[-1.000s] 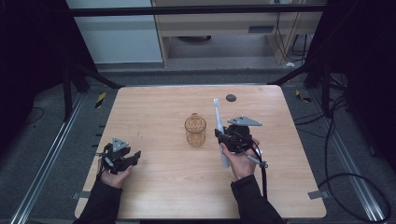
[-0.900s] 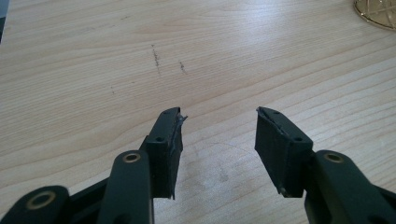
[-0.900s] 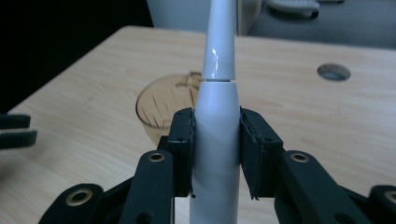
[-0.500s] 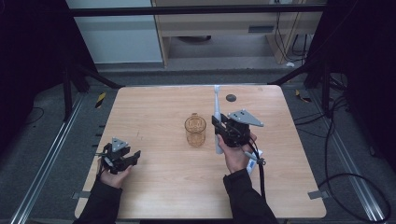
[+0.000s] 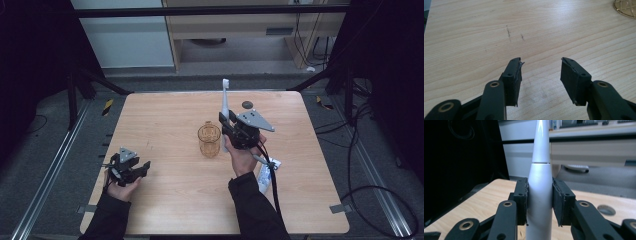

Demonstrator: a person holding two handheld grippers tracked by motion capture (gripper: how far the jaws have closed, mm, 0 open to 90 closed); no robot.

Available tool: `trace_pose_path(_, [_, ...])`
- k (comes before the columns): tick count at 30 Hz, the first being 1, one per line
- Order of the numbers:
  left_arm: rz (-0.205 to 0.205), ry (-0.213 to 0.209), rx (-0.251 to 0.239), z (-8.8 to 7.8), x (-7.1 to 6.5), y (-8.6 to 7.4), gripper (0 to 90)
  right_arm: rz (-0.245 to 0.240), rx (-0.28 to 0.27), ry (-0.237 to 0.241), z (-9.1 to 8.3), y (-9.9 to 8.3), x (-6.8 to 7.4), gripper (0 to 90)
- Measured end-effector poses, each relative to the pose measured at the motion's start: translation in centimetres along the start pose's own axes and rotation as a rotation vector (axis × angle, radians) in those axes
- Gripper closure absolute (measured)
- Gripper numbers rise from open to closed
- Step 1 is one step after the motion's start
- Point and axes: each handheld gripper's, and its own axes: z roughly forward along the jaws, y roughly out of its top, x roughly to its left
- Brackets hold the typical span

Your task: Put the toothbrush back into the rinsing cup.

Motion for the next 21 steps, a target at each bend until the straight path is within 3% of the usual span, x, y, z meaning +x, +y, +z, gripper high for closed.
trace_pose_path(14, [-0.004,-0.002,-0.003,0.0,0.1,0.0,50.5,-0.016,-0.091,0.007,2.9,1.0,1.9,67.3])
trace_pose_path(21, [-0.007,-0.002,-0.004,-0.1,0.1,0.0,50.5,0.015,-0.111,0.016,4.5,0.9,1.9,67.3])
